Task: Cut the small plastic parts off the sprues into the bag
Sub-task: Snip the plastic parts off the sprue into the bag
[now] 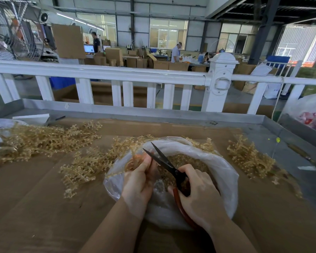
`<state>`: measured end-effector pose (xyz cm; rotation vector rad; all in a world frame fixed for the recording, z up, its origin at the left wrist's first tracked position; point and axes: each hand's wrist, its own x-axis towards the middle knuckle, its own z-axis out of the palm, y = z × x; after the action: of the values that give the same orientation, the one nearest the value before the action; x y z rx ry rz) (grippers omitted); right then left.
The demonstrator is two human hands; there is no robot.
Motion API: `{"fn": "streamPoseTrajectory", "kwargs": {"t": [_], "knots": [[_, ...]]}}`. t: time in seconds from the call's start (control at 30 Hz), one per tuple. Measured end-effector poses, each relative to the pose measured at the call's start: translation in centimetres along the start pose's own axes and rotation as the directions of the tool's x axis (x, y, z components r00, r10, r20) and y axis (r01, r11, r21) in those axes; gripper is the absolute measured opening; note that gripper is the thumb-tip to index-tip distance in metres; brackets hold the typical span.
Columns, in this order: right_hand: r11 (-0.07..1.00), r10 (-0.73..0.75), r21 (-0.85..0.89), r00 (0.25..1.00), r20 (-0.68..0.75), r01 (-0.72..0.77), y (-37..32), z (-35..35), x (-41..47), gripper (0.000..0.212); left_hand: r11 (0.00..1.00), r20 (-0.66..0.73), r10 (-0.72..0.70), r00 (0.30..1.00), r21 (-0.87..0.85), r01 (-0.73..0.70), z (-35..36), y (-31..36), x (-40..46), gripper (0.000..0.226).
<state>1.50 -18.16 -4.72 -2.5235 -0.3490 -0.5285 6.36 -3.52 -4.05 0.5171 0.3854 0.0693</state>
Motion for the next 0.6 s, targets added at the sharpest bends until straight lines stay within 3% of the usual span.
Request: {"fn": "streamPoseTrajectory", "kwargs": {"t": [0.2,0.6], "knots": [[1.000,-0.026,-0.009,1.000,0.014,0.026,0.09,0.04,0.02,0.040,0.994,0.000,-0.021,1.000,-0.103,0.021,-0.12,0.08,0.17,0.011],[0.999,-0.045,-0.025,0.999,0.025,0.046,0.25,0.10,0.06,0.038,0.993,0.017,-0.077,0.997,-0.088,0.078,0.39,0.21,-0.65,0.017]]}}
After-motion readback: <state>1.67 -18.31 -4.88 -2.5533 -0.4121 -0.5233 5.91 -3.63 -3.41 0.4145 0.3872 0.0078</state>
